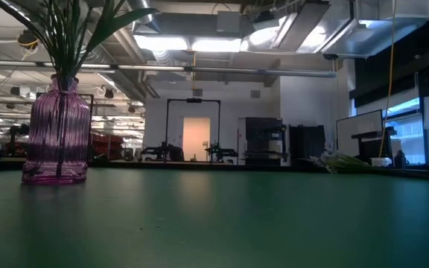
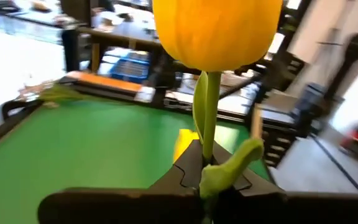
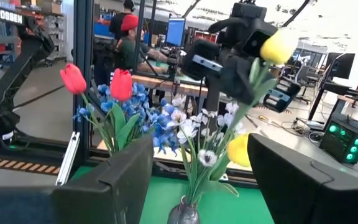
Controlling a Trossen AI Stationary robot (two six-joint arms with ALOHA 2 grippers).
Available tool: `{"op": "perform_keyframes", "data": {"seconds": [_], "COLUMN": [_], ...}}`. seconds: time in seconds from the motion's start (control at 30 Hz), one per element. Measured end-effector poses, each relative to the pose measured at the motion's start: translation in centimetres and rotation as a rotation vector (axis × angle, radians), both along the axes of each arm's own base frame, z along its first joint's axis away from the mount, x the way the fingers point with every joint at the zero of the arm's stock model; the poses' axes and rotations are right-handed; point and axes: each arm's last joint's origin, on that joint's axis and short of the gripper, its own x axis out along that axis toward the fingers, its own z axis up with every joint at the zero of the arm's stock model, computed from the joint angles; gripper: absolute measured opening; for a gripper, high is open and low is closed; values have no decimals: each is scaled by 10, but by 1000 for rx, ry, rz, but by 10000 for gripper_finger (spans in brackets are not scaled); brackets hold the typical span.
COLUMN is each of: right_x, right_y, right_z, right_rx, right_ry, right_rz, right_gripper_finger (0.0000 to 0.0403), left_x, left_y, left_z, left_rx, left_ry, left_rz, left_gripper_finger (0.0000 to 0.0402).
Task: Sort flowers into vase by color
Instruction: Put the yellow tulip into the pink vase
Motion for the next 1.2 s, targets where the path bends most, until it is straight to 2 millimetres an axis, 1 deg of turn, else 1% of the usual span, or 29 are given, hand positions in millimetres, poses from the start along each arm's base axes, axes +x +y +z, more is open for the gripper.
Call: {"op": "perform_keyframes", "data": {"seconds": [0.2,0.33,0.47,0.53,0.67,0.77,0.93,1.2], "right_x": [0,0,0,0,0,0,0,0], "right_y": [0,0,0,0,0,0,0,0], "right_z": [-2,-2,-2,-2,-2,-2,-3,-5], "right_rx": [-7,-7,-9,-9,-8,-7,-10,-15], "right_ry": [16,17,21,20,20,21,30,45], "right_rz": [0,0,0,0,-1,-1,-1,-2], "right_gripper_finger": [260,260,260,260,260,260,260,260], "left_x": [0,-1,-1,-1,-7,-12,-13,-4], "left_y": [5,7,7,7,8,8,8,3], "left_z": [2,5,3,4,18,27,21,14], "left_rx": [-85,-157,-139,-149,-141,-143,-151,-139], "left_ry": [-32,-56,-26,-39,-67,-50,21,81], "left_rz": [205,281,282,282,273,249,254,235], "left_gripper_finger": [5,5,5,5,5,5,5,5]}}
